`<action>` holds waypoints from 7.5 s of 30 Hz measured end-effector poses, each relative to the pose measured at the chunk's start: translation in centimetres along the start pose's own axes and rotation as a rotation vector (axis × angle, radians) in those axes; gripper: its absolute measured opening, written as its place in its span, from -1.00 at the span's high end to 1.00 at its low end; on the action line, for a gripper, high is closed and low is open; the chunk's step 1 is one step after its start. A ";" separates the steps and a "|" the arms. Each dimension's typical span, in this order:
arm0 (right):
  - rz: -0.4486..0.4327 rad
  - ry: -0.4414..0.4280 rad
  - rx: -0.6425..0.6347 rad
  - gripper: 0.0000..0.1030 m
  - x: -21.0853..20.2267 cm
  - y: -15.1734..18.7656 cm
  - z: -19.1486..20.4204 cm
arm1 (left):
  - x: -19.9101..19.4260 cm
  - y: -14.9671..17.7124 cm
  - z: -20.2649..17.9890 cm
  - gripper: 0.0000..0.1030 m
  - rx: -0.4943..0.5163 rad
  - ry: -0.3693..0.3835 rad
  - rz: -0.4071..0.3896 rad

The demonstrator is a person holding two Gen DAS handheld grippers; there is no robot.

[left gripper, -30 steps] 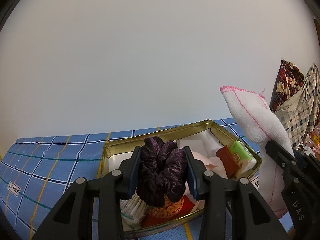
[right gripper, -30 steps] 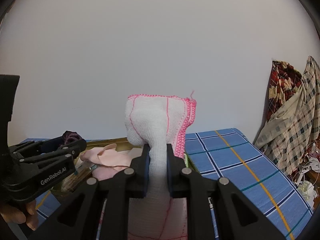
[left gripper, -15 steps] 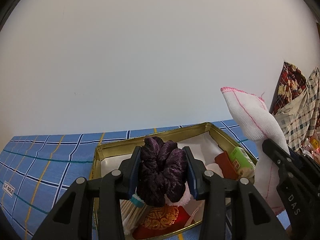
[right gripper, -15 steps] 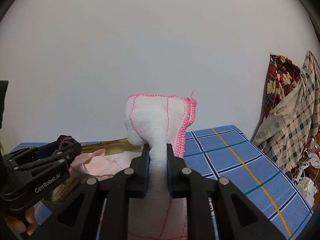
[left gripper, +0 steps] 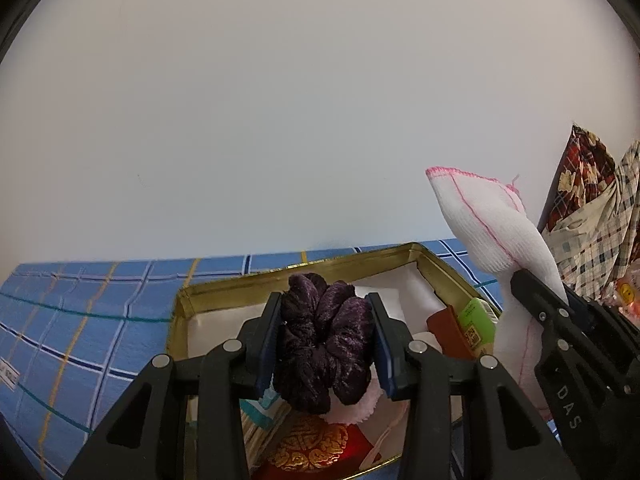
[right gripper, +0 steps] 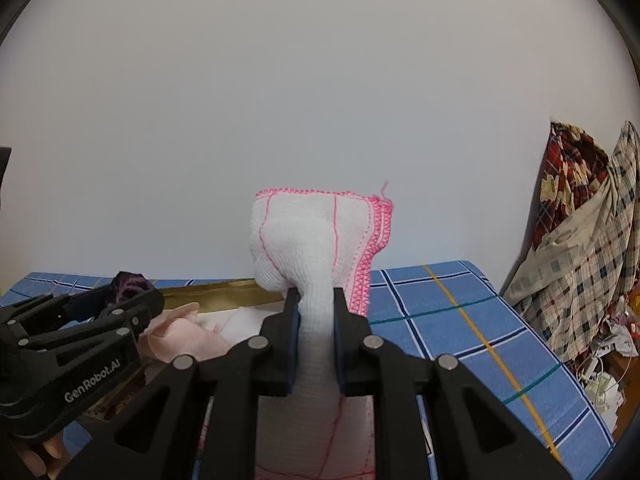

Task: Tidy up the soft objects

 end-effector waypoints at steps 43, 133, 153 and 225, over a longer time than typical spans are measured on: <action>0.252 -0.115 -0.125 0.72 6.8 3.8 3.9 | 5.1 1.4 1.2 0.16 0.005 -0.067 0.115; -0.259 0.171 0.016 -1.00 -8.2 -2.8 3.2 | -7.0 2.7 4.4 -0.91 0.050 -0.104 -0.277; -0.253 0.181 0.010 -1.00 -9.2 -2.5 3.2 | -7.9 3.1 4.9 -0.91 0.027 -0.100 -0.282; -0.240 0.203 0.044 -1.00 -9.3 -2.1 3.2 | -7.5 3.3 6.0 -0.91 0.011 -0.065 -0.236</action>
Point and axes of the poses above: each gripper's, at about its wrist camera, not at the fingertips, and x roughly the way its jaws point, z to its left, y to its underside, the point moved 10 cm from there along x, roughly the way its jaws point, and after that the axes turned 14 degrees about -x, right-handed, at the moved point
